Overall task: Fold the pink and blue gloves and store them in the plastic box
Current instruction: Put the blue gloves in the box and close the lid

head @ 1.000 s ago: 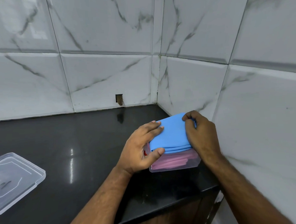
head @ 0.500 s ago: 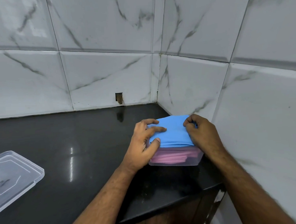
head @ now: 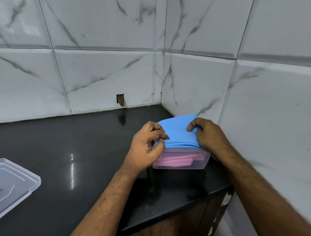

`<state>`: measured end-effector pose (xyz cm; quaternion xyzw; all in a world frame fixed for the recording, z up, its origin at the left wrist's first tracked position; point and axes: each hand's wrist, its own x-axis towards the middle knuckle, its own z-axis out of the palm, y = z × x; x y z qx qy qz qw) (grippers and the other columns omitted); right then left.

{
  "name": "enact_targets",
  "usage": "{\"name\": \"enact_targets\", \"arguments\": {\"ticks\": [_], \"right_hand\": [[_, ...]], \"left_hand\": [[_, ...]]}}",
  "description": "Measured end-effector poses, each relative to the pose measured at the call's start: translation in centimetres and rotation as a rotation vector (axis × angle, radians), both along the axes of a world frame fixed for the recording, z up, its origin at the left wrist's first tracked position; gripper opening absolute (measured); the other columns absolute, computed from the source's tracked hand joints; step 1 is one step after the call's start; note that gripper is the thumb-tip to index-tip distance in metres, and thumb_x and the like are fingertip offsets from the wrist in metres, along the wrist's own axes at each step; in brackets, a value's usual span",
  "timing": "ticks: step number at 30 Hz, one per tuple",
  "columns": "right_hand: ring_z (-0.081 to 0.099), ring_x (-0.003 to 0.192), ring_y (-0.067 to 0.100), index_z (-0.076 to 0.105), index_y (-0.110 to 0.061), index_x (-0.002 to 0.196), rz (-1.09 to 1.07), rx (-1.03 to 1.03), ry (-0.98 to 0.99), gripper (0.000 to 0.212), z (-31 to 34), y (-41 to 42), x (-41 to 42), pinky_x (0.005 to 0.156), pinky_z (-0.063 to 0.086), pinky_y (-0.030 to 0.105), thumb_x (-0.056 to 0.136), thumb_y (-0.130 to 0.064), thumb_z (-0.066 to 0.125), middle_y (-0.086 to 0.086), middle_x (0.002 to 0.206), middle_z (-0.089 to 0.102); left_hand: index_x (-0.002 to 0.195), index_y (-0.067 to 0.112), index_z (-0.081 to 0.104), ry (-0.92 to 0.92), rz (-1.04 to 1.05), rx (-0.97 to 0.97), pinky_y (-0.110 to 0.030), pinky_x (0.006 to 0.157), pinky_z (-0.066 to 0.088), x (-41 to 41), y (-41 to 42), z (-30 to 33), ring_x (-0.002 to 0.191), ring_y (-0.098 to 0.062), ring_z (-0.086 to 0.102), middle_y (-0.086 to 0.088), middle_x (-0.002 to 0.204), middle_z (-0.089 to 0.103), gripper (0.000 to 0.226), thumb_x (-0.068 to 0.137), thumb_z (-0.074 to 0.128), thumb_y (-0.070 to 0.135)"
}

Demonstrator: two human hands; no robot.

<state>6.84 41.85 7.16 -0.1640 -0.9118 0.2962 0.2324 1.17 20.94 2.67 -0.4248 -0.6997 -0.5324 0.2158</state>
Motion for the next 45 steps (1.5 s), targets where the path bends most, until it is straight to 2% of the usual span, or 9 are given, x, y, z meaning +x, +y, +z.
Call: {"name": "enact_targets", "arguments": {"ticks": [7,14,19,22,28,31,37,40,45], "right_hand": [[0.058,0.073,0.005,0.068,-0.022,0.079,0.012,0.059,0.001,0.028,-0.3,-0.4,0.1,0.063,0.039,0.014,0.094,-0.010,0.049,-0.012,0.083,0.067],[0.061,0.078,0.015,0.063,-0.020,0.099,-0.025,0.127,-0.070,0.021,-0.2,-0.6,-0.1,0.068,0.048,0.028,0.101,-0.029,0.044,0.000,0.093,0.069],[0.059,0.079,0.009,0.066,-0.024,0.106,0.010,0.065,-0.072,0.024,0.0,-0.4,0.0,0.060,0.039,0.017,0.100,-0.037,0.047,-0.003,0.099,0.066],[0.060,0.073,0.007,0.067,-0.026,0.090,0.039,0.079,-0.049,0.019,0.1,-0.5,0.3,0.058,0.041,0.019,0.095,-0.033,0.050,-0.002,0.091,0.070],[0.060,0.069,0.007,0.071,-0.025,0.104,0.046,0.124,0.125,0.025,-1.1,-1.0,1.9,0.063,0.044,0.017,0.098,-0.039,0.052,-0.002,0.089,0.073],[0.057,0.070,0.009,0.069,-0.025,0.108,0.035,0.191,0.051,0.028,-0.8,-1.1,2.0,0.066,0.044,0.024,0.100,-0.043,0.050,0.002,0.095,0.072],[0.043,0.125,0.023,0.065,-0.029,0.129,-0.067,0.474,-0.162,0.037,1.1,-2.2,2.2,0.096,0.048,0.037,0.096,-0.045,0.062,0.008,0.137,0.042],[0.044,0.126,0.023,0.052,-0.024,0.142,0.076,0.686,-0.163,0.058,2.5,-2.2,1.3,0.095,0.049,0.038,0.089,-0.035,0.074,0.003,0.145,0.041],[0.049,0.128,0.025,0.037,-0.023,0.154,0.269,0.580,-0.518,0.081,3.7,-0.6,0.0,0.102,0.043,0.035,0.086,-0.040,0.078,0.005,0.145,0.045]], "left_hand": [[0.078,0.002,0.080,-0.040,0.004,-0.150,-0.012,0.078,0.048,-0.6,-0.4,0.4,0.095,-0.010,0.066,0.000,0.098,0.070,0.030,0.080,0.051,0.000],[0.074,0.006,0.075,-0.124,0.030,-0.227,-0.016,0.074,0.049,-0.4,-0.1,1.6,0.081,-0.008,0.066,0.003,0.083,0.072,0.028,0.084,0.049,0.009],[0.122,0.021,0.072,-0.206,0.078,-0.477,-0.021,0.074,0.045,-1.5,0.6,3.9,0.075,-0.009,0.059,0.003,0.102,0.067,0.027,0.096,0.065,0.019],[0.152,0.027,0.049,-0.110,0.060,-0.724,-0.024,0.091,0.044,-2.1,1.8,5.1,0.091,-0.011,0.055,0.001,0.125,0.052,0.071,0.089,0.075,0.048],[0.155,0.025,0.048,-0.012,0.097,-0.873,-0.035,0.103,0.048,-2.9,3.2,5.0,0.115,-0.015,0.054,0.001,0.133,0.045,0.081,0.085,0.074,0.058],[0.154,0.029,0.047,-0.003,0.128,-0.891,-0.036,0.096,0.052,-3.0,3.5,4.6,0.114,-0.012,0.054,0.006,0.136,0.041,0.082,0.083,0.072,0.064],[0.151,0.031,0.050,-0.052,0.120,-0.826,-0.037,0.096,0.051,-3.4,3.5,3.9,0.106,-0.010,0.052,0.009,0.132,0.041,0.085,0.078,0.074,0.068],[0.149,0.027,0.053,-0.083,0.089,-0.764,-0.041,0.099,0.052,-3.3,3.4,3.8,0.102,-0.011,0.050,0.007,0.124,0.043,0.087,0.076,0.078,0.066],[0.145,0.020,0.058,-0.090,0.115,-0.778,-0.036,0.099,0.051,-3.2,3.5,4.0,0.102,-0.012,0.052,0.011,0.117,0.046,0.087,0.074,0.080,0.066]]}}
